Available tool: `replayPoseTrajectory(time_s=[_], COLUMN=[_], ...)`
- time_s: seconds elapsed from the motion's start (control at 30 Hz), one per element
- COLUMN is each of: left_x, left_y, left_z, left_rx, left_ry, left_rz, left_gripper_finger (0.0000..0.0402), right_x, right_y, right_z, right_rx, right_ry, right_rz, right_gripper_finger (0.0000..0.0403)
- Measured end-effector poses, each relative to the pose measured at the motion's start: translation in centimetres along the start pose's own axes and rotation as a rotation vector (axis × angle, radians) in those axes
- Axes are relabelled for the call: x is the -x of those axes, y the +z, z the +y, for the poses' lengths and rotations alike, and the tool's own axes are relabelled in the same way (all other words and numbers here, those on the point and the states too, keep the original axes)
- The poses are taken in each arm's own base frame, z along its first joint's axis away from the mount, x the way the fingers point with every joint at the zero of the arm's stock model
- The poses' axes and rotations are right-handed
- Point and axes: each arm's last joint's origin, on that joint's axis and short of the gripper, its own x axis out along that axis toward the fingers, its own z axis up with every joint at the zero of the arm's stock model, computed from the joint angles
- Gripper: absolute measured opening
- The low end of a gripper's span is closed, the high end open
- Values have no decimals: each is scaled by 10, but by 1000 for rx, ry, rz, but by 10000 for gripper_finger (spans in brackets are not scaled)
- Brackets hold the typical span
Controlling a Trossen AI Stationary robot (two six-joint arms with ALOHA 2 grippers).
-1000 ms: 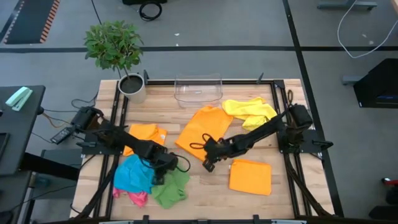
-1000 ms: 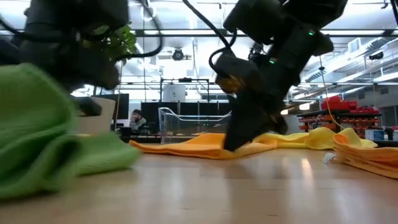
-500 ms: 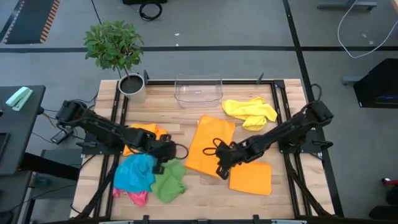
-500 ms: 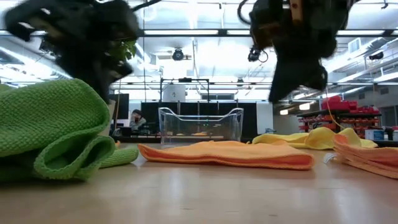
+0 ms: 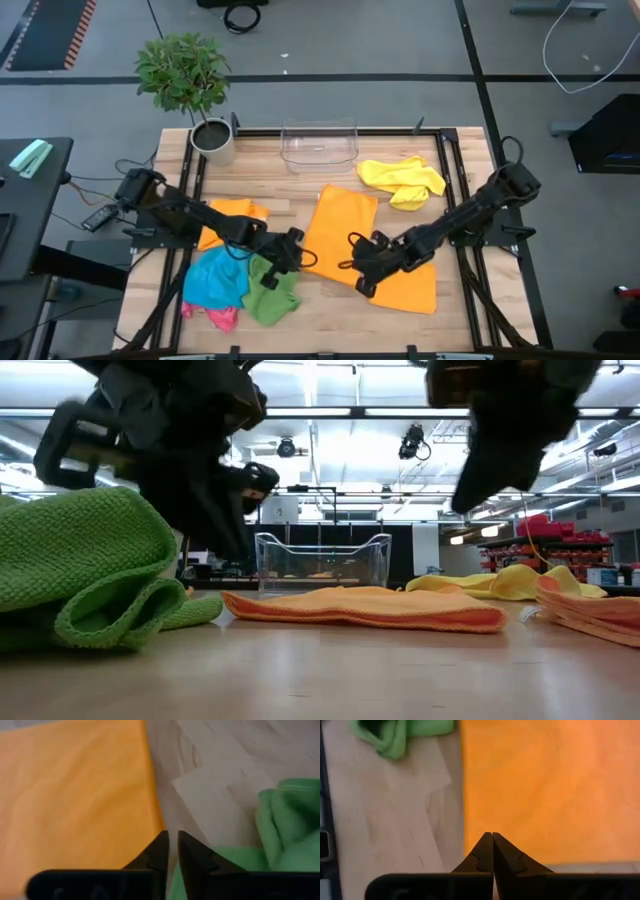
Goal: Fold microfiber towels
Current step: Fold the middle orange towel on the table
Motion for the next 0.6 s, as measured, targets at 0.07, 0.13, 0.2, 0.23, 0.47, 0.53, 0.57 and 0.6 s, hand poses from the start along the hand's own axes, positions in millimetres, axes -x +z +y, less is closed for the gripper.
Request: replayPoseTrajectory(time_s=[0.07,0.13,0.2,0.23,0.47,0.53,0.57,0.6], left_x=[-6,-14,-18,-21,-18,-15,-12,-9], left_y=[-3,-4,-7,-6,1,11,12,13], left_z=[-4,-6,-8,-8,-7,-5,-4,-3], left_rx=[-51,-92,-104,-107,-178,-186,-190,-190], left_ry=[-13,-13,-20,-18,24,60,71,77], left_rz=[23,27,55,54,53,15,13,17], left_gripper_finger=[86,112,137,147,189,191,191,190], right_x=[-3,-4,-6,-6,-11,-10,-12,-12], right_y=[-5,-14,-17,-21,-28,-32,-31,-31], right_z=[7,8,14,15,24,25,25,26], right_rx=[29,56,57,71,87,99,96,94], right_ry=[12,-6,5,-8,-1,-9,-5,-5], right_rz=[-12,3,-20,-20,-73,-69,-74,-74], right_gripper_finger=[13,24,36,43,90,100,103,106])
